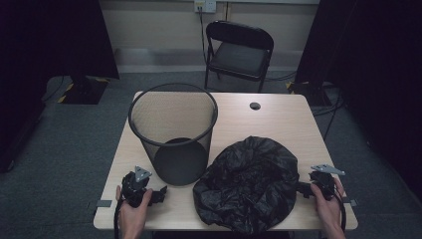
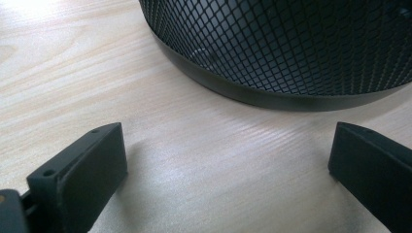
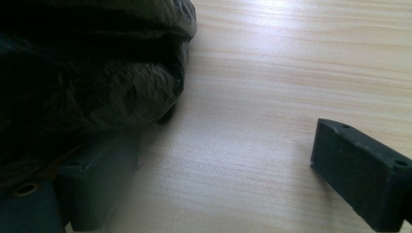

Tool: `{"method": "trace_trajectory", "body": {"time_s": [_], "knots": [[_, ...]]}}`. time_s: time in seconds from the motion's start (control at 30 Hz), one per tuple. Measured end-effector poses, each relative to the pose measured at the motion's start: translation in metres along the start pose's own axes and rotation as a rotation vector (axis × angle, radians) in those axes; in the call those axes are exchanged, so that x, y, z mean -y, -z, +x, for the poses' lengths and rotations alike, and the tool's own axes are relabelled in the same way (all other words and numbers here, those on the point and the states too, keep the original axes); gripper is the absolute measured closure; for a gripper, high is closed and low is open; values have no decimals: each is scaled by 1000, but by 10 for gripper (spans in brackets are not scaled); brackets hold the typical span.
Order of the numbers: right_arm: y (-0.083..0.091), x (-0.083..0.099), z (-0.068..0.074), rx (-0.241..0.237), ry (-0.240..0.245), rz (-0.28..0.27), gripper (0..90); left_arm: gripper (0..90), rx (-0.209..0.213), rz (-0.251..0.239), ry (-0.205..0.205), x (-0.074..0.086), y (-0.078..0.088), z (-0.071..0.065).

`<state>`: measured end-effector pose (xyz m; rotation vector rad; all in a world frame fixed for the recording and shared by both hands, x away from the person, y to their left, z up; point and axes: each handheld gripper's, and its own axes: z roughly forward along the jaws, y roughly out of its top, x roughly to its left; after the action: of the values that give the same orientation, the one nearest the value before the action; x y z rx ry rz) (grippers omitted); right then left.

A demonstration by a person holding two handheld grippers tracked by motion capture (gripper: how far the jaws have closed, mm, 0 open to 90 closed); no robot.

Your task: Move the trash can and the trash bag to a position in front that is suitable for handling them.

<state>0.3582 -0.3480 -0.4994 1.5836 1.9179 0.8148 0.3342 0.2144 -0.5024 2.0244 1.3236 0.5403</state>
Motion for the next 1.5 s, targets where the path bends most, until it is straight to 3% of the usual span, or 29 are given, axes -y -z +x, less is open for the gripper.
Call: {"method": "trace_trajectory", "body": {"time_s": [0.2,0.33,0.47,0.6,0.67,0.87,0.9,1.0,1.03,1.23,1.27,1.33,1.5], "knots": [[8,-4,-3,-12,22,21,146,0,-1,0,0,0,0,0],[16,-5,-4,4,33,0,155,0,0,0,-1,0,0,0],[35,-11,-11,22,32,-66,162,0,1,0,-3,1,1,0],[48,-13,-12,-9,25,-117,171,0,-2,0,2,2,1,-1],[55,-15,-8,-57,35,-138,175,0,-3,0,4,2,2,-1],[79,-25,1,-103,58,-213,183,0,-4,0,4,2,2,-1],[87,-29,9,-148,89,-226,183,0,-5,0,4,2,2,-1],[92,-32,19,-187,122,-232,178,0,-5,0,4,2,2,-1],[96,-35,30,-221,151,-241,178,0,-5,0,4,2,2,-1],[105,-50,68,-345,248,-273,166,0,-5,0,4,2,2,-1],[105,-50,68,-345,248,-273,166,0,-5,0,4,2,2,-1],[107,-58,83,-374,288,-279,145,0,-5,0,4,2,2,-1],[92,-70,111,-481,338,-269,122,0,-5,0,4,2,2,-1]]}}
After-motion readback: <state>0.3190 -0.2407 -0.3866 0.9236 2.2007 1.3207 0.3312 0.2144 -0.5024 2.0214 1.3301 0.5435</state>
